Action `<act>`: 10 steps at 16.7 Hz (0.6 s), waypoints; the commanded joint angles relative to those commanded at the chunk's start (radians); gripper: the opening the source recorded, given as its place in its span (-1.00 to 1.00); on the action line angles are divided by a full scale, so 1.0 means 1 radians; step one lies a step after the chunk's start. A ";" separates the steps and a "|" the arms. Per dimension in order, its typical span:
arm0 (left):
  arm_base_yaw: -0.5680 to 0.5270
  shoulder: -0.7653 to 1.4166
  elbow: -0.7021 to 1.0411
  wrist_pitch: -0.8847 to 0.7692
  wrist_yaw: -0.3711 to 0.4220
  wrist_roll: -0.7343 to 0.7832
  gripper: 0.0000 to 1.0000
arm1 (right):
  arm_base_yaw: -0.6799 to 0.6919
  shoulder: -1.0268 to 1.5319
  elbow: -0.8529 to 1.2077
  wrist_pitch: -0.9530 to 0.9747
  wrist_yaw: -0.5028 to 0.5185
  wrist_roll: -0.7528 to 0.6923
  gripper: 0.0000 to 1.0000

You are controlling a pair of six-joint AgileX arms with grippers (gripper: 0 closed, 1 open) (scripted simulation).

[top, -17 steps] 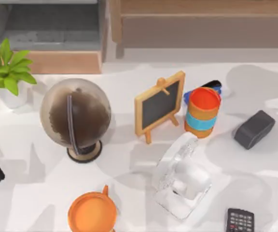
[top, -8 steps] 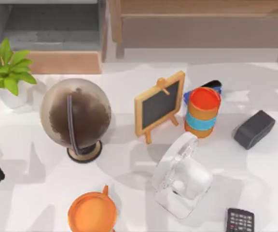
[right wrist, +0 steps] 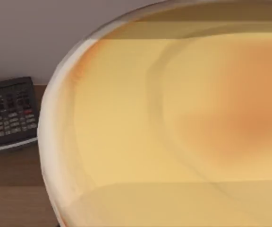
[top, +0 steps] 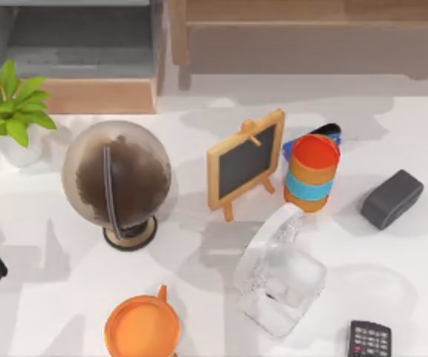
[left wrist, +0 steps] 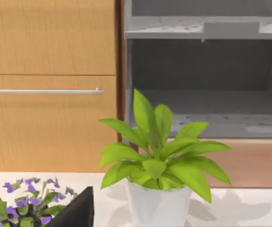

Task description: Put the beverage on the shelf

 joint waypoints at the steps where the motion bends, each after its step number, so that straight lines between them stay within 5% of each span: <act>1: 0.000 0.000 0.000 0.000 0.000 0.000 1.00 | 0.006 0.011 0.025 -0.012 0.003 0.001 -1.00; 10: 0.000 0.000 0.000 0.000 0.000 0.000 1.00 | 0.008 0.026 0.073 -0.027 0.009 0.006 -1.00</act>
